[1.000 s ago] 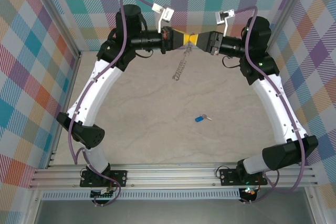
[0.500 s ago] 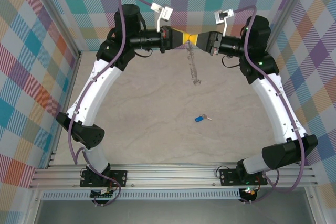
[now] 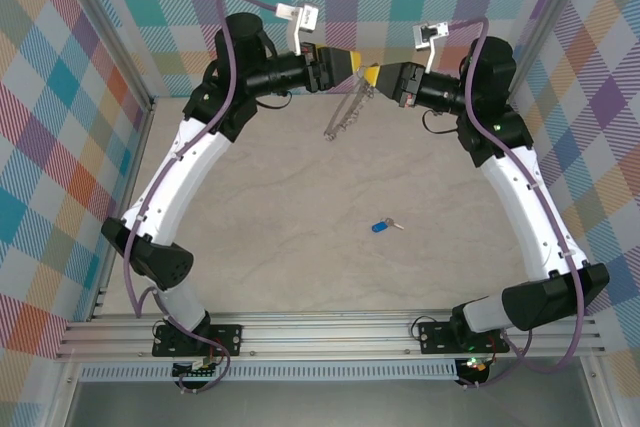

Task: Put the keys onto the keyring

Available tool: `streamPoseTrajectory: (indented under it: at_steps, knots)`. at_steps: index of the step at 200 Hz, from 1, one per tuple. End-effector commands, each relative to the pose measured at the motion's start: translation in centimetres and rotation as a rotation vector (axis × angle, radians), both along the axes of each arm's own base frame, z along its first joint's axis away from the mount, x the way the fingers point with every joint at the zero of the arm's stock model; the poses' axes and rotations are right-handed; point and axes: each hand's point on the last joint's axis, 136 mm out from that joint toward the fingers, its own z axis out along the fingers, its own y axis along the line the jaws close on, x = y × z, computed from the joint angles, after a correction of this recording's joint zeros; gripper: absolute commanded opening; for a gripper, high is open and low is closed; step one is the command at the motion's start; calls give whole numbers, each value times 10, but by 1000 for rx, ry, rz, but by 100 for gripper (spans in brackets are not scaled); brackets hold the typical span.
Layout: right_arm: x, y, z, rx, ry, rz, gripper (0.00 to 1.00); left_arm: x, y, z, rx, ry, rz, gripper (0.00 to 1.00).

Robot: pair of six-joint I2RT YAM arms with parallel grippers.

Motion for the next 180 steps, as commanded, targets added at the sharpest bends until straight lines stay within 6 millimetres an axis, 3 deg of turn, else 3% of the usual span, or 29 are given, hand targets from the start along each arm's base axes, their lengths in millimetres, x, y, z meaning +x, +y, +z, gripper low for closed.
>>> streamPoseTrajectory:
  at_steps: [1,99,180]
  knots:
    - [-8,-10,30,66,-91,-71,0,-5,12,38,-157,-10,68,61]
    - [-7,-31,70,197,-172,-211,0,-13,-9,55,-366,104,-15,44]
    - [0,-31,71,249,-134,-215,0,-14,-19,54,-417,126,-58,37]
